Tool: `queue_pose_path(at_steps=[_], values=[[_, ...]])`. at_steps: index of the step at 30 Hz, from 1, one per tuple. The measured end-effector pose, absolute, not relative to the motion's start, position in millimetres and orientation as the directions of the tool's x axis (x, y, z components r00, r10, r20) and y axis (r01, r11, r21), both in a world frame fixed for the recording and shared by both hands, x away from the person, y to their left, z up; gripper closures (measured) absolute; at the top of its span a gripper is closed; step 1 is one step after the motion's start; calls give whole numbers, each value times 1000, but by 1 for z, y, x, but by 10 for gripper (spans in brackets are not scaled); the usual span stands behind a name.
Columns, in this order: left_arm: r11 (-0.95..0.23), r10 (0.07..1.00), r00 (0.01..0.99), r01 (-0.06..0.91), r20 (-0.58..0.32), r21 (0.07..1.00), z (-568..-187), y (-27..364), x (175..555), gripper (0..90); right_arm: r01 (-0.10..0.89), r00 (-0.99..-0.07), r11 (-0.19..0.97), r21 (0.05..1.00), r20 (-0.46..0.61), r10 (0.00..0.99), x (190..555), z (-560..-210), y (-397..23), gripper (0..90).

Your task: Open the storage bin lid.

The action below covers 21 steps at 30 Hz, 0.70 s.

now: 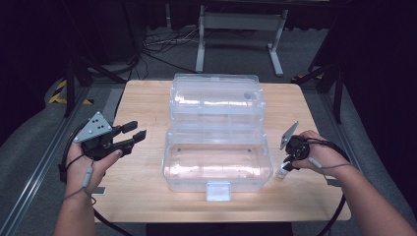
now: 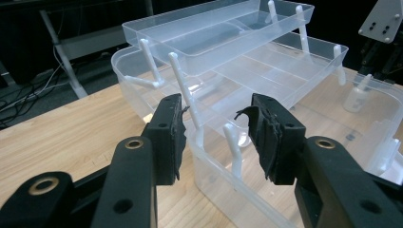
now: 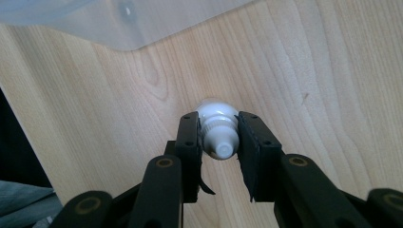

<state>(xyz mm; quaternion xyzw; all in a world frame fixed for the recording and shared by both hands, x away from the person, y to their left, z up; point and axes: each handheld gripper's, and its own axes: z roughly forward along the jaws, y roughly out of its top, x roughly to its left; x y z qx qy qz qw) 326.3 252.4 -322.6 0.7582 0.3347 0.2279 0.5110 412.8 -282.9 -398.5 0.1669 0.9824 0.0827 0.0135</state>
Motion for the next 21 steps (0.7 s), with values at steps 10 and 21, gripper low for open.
queue_pose_path(at_steps=[10, 21], values=[[-248, 745, 667, 274, 2, 929, -322, 256, 325, 558, 317, -946, 929, 192, -4, 324, 411, -381, -284, 714], [-247, 745, 667, 279, -2, 928, -322, 256, 325, 555, 277, -958, 936, 218, -8, 285, 408, -351, -280, 714]])
